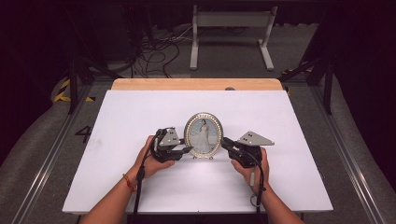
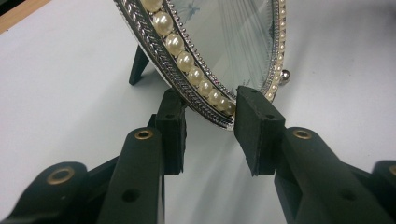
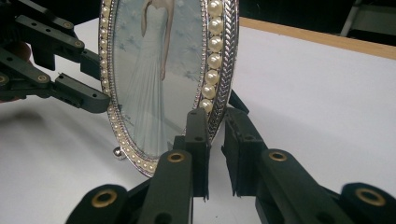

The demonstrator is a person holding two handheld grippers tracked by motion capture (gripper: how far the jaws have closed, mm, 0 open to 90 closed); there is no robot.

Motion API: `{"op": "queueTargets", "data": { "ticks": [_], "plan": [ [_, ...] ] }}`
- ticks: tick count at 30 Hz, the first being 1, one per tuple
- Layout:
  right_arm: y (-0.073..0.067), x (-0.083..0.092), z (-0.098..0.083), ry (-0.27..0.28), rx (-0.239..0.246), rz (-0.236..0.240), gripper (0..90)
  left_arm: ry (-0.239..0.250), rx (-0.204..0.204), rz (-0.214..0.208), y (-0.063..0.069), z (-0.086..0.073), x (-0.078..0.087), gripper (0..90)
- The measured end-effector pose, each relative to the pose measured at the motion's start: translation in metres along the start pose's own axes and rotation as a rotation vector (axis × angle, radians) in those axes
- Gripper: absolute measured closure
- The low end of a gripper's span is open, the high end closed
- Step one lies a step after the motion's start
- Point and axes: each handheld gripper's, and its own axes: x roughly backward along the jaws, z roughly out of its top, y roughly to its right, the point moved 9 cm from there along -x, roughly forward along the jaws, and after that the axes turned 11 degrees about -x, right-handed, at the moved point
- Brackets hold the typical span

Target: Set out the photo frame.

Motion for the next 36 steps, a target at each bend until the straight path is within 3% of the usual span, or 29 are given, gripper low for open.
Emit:
{"op": "queueTargets", "data": {
  "ticks": [3, 12, 17, 18, 21, 26, 34, 36],
  "plan": [
    [0.0, 0.001, 0.0, 0.001, 0.001, 0.002, 80.6, 0.004, -0.002, -0.001, 0.001, 0.001, 0.0, 62.2],
    [0.001, 0.009, 0.004, 0.0, 0.064, -0.002, 77.7, 0.011, -0.003, 0.009, 0.001, 0.003, 0.006, 57.4],
    [0.002, 0.013, 0.005, -0.018, 0.114, -0.011, 75.9, 0.0, -0.016, 0.027, 0.002, 0.004, 0.014, 48.8],
    [0.0, 0.017, 0.008, -0.022, 0.151, -0.017, 74.7, 0.009, -0.007, 0.036, 0.003, 0.006, 0.02, 46.9],
    [-0.002, 0.019, 0.01, -0.028, 0.173, -0.009, 73.4, 0.014, -0.006, 0.046, 0.003, 0.006, 0.023, 45.8],
    [-0.003, 0.025, 0.012, -0.051, 0.241, -0.021, 63.8, 0.011, 0.014, 0.047, 0.002, 0.003, 0.03, 39.1],
    [0.01, 0.035, 0.014, -0.058, 0.221, -0.016, 54.0, -0.04, 0.002, 0.08, 0.003, -0.007, 0.035, 32.6],
    [0.015, 0.038, 0.008, -0.074, 0.218, -0.016, 51.8, -0.042, 0.025, 0.102, 0.001, -0.011, 0.04, 28.2]
  ]
}}
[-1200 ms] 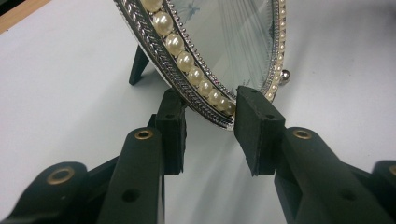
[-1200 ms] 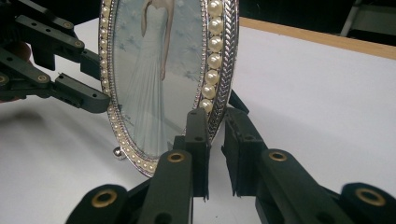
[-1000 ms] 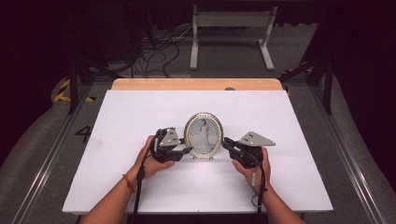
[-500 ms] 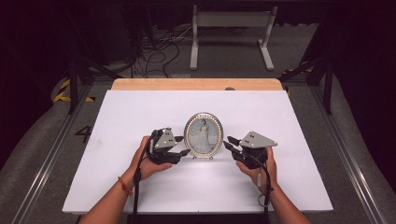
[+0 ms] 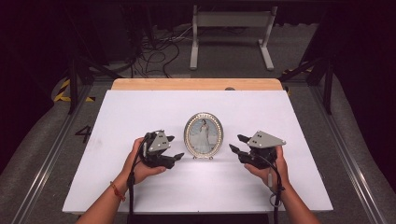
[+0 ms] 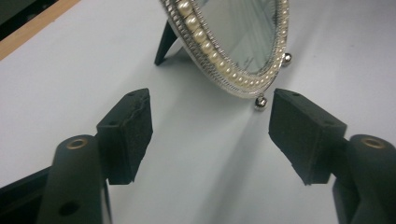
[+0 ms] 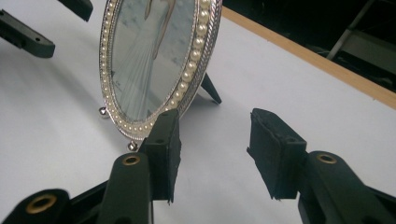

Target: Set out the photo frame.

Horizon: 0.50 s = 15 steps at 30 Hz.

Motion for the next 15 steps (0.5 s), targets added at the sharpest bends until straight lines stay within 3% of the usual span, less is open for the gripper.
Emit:
{"op": "queueTargets", "data": {
  "ticks": [2, 7, 15],
  "plan": [
    [0.001, 0.001, -0.002, -0.006, 0.008, -0.002, 50.1, 0.006, 0.015, 0.009, -0.001, -0.003, 0.003, 22.1],
    [0.003, 0.004, -0.007, -0.015, 0.014, -0.002, 44.3, 0.005, 0.021, 0.024, -0.002, -0.008, 0.009, 18.3],
    [0.011, 0.012, -0.016, -0.017, 0.012, -0.036, 32.7, -0.019, 0.001, 0.035, 0.001, -0.021, 0.017, 14.5]
  ]
}}
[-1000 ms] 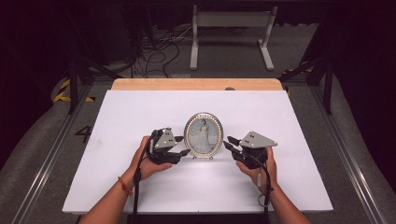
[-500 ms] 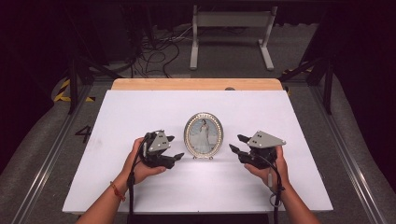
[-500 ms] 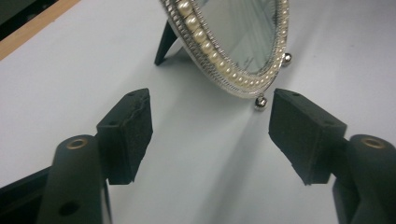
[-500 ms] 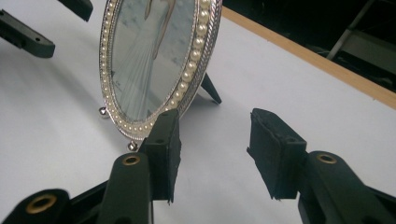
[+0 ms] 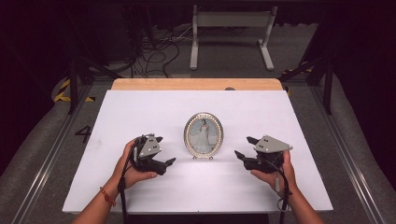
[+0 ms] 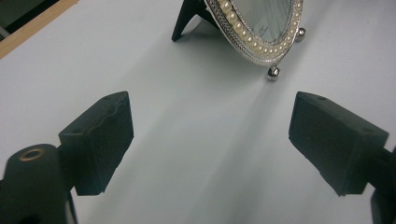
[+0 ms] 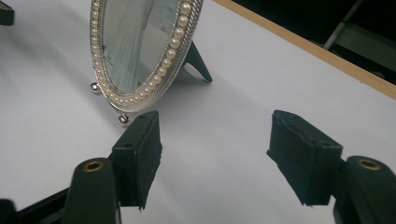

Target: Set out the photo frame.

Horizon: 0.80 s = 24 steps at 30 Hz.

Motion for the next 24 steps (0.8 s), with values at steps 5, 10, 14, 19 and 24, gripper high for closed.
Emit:
{"op": "queueTargets", "data": {
  "ticks": [5, 10, 14, 19, 24],
  "plan": [
    [0.005, 0.004, -0.005, -0.004, -0.014, -0.005, 28.6, -0.003, 0.006, -0.004, 0.0, -0.01, 0.006, 13.1],
    [0.008, 0.009, -0.01, -0.001, -0.02, -0.003, 26.0, -0.025, 0.0, 0.016, -0.001, -0.023, 0.016, 10.3],
    [0.009, 0.013, -0.013, 0.006, -0.026, -0.001, 22.6, -0.016, 0.011, 0.026, -0.003, -0.03, 0.026, 9.3],
    [0.012, 0.019, -0.018, 0.003, -0.014, -0.019, 21.9, -0.006, 0.022, 0.041, -0.005, -0.038, 0.036, 9.3],
    [0.016, 0.023, -0.024, -0.001, -0.015, -0.031, 21.6, -0.005, 0.038, 0.058, -0.007, -0.047, 0.044, 9.1]
  ]
}}
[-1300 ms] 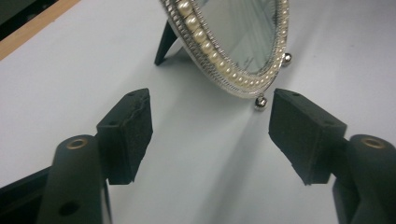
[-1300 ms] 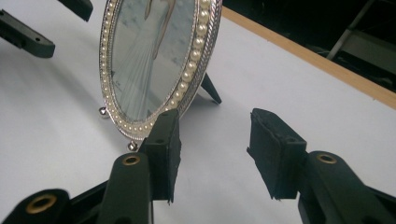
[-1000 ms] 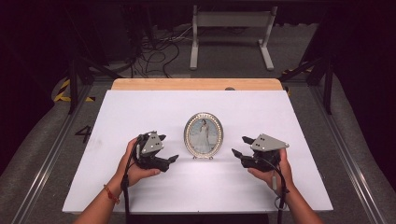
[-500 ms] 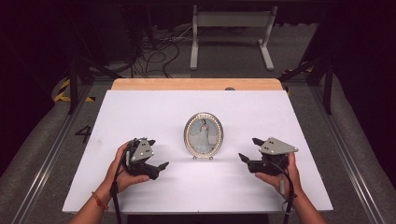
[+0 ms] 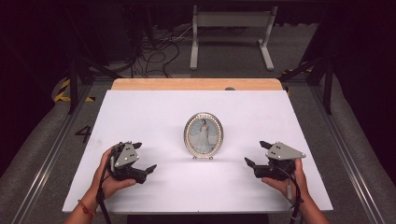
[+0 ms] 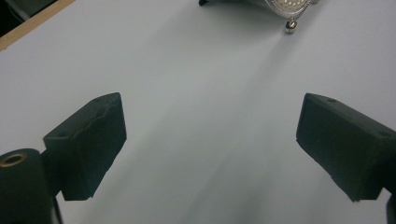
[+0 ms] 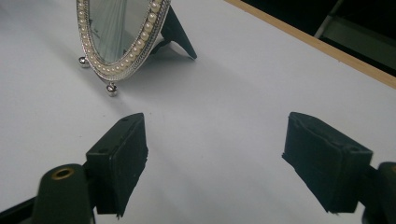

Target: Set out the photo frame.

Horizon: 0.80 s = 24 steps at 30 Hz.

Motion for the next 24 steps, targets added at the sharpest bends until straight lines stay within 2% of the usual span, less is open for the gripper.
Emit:
{"op": "queueTargets", "data": {
  "ticks": [8, 16, 24],
  "plan": [
    [0.009, 0.008, -0.013, -0.017, -0.009, -0.035, 20.5, -0.008, 0.019, 0.023, -0.002, -0.021, 0.017, 8.9],
    [0.019, 0.018, -0.021, 0.0, -0.029, -0.061, 20.4, 0.005, 0.072, 0.058, -0.01, -0.04, 0.033, 8.9],
    [0.024, 0.026, -0.031, 0.012, -0.055, -0.074, 19.3, 0.004, 0.106, 0.091, -0.014, -0.049, 0.04, 8.7]
  ]
}}
